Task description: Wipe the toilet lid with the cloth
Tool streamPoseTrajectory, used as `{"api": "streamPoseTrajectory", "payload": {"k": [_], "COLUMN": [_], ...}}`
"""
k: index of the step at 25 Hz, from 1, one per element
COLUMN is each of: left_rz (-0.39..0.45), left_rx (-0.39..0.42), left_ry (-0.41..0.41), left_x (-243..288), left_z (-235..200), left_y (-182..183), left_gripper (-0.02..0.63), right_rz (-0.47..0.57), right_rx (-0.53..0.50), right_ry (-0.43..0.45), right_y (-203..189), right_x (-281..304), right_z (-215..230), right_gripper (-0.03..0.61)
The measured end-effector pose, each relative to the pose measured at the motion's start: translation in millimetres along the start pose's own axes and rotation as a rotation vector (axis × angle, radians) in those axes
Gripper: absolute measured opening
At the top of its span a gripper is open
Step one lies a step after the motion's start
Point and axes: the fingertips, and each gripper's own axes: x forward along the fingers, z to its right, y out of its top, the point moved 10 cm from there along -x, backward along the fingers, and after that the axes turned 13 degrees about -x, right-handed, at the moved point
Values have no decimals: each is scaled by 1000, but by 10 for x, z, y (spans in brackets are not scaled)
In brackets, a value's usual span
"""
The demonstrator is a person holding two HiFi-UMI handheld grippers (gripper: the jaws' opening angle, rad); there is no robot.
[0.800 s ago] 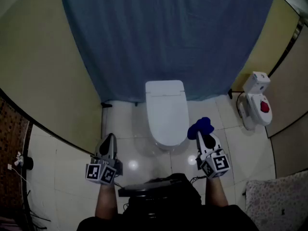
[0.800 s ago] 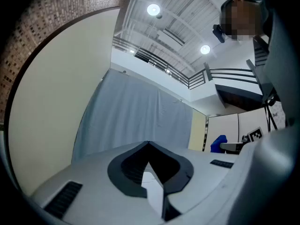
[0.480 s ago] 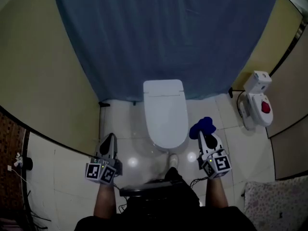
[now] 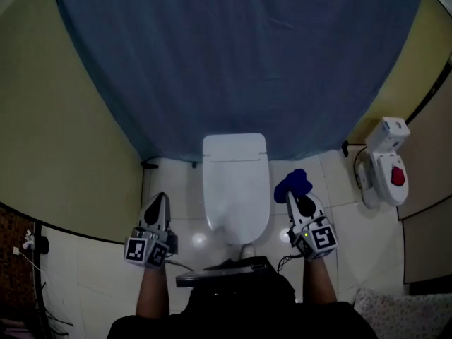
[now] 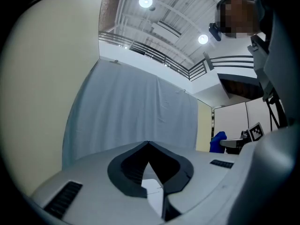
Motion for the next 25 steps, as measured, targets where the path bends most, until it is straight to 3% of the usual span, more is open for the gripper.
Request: {"api": "streamPoseTrajectory", "payload": {"k": [6, 12, 19, 23, 25], "left_rz": [-25, -114, -213, -317, -325], "left_rx": [-120, -19, -67, -70, -80], "left_ry": [-19, 42, 69, 91, 129], "left_x": [682, 948, 1271, 1307, 1377], "left_z": [262, 34, -668, -1147, -1378], "left_y": [-321, -482, -822, -1142, -1242], "left_gripper": [-9, -9, -9, -9, -9], "right_rz": [-27, -143, -259, -303, -317], "right_rx": [-5, 58, 83, 57, 53], "right_ry": [70, 133, 208, 315, 360], "right_y": [-139, -564, -1033, -1255, -1425], "right_x": [451, 952, 1713, 2326, 2668], "right_z": [568, 572, 248, -64, -261], "right_gripper": [55, 56, 55, 55, 55]}}
